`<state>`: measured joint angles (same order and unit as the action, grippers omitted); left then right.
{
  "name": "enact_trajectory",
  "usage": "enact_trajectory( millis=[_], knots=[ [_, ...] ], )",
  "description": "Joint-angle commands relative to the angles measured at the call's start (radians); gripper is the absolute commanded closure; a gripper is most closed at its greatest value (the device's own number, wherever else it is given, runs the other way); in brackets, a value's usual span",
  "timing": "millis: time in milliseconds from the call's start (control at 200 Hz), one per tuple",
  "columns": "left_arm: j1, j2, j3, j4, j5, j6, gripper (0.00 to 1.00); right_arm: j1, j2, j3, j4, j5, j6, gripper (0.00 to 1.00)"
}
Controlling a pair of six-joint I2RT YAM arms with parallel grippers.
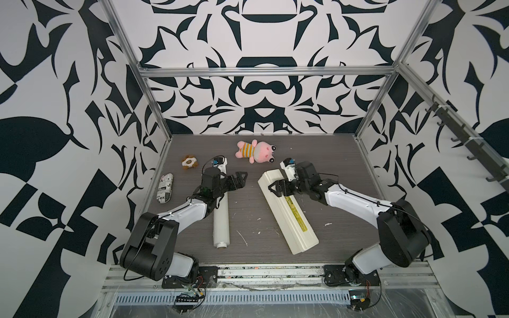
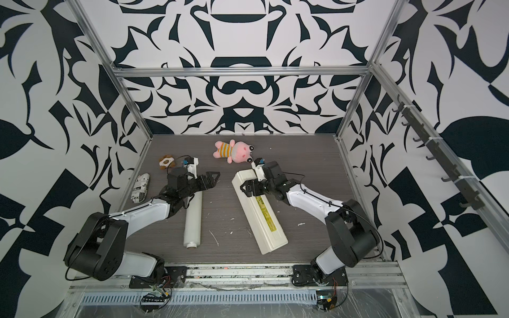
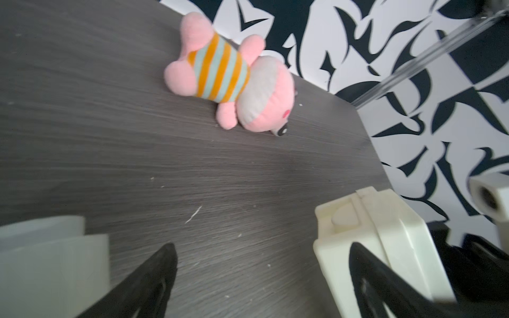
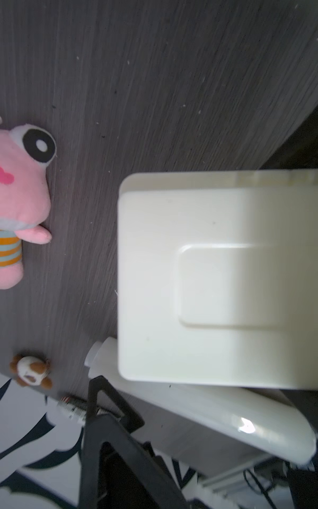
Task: Put plastic wrap rolls into dispensers
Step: Pick up the plastic wrap cutting box from the center of the board, then open the lid of the plastic wrap cutting box.
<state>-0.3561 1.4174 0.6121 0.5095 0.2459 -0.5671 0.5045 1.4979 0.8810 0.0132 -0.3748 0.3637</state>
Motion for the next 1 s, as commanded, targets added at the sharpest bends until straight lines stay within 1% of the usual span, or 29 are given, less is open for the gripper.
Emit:
enact_trajectory(
  millis=[0,55,115,210,330,430,470,550,625,670,810,995],
  knots=[
    [-0.008,-0.010,-0.004,0.158,0.228,0.023,0.01,-0.055,-0.058,-0.031,0.225,-0.241,0.020,0.20],
    [-0.023,-0.004,0.015,0.176,0.292,0.016,0.01,-0.073,-0.072,-0.035,0.239,-0.296,0.023,0.20],
    [-0.051,0.010,0.047,0.155,0.321,0.028,0.00,-0.095,-0.081,-0.041,0.276,-0.349,0.047,0.20],
    [-0.098,0.040,0.090,0.089,0.302,0.062,0.04,-0.123,-0.086,-0.051,0.348,-0.401,0.107,0.19],
    [-0.133,0.079,0.081,0.180,0.286,0.024,0.04,-0.136,-0.082,-0.054,0.432,-0.447,0.183,0.19],
    [-0.135,0.106,0.078,0.265,0.274,-0.025,0.03,-0.135,-0.067,-0.032,0.434,-0.496,0.203,0.20],
    [-0.136,0.115,0.084,0.271,0.269,-0.031,0.04,-0.135,-0.065,-0.031,0.434,-0.499,0.202,0.20],
    [-0.135,0.135,0.104,0.250,0.265,-0.029,0.08,-0.135,-0.062,-0.034,0.436,-0.500,0.199,0.20],
    [-0.136,0.154,0.106,0.250,0.259,-0.027,0.09,-0.131,-0.052,-0.030,0.437,-0.509,0.202,0.20],
    [-0.136,0.167,0.103,0.289,0.267,-0.044,0.09,-0.128,-0.049,-0.030,0.436,-0.512,0.199,0.20],
    [-0.145,0.237,0.117,0.429,0.382,-0.137,0.05,-0.115,-0.023,-0.023,0.452,-0.531,0.208,0.20],
    [-0.146,0.295,0.107,0.661,0.463,-0.296,0.00,-0.113,0.005,-0.029,0.640,-0.641,0.336,0.21]
  ],
)
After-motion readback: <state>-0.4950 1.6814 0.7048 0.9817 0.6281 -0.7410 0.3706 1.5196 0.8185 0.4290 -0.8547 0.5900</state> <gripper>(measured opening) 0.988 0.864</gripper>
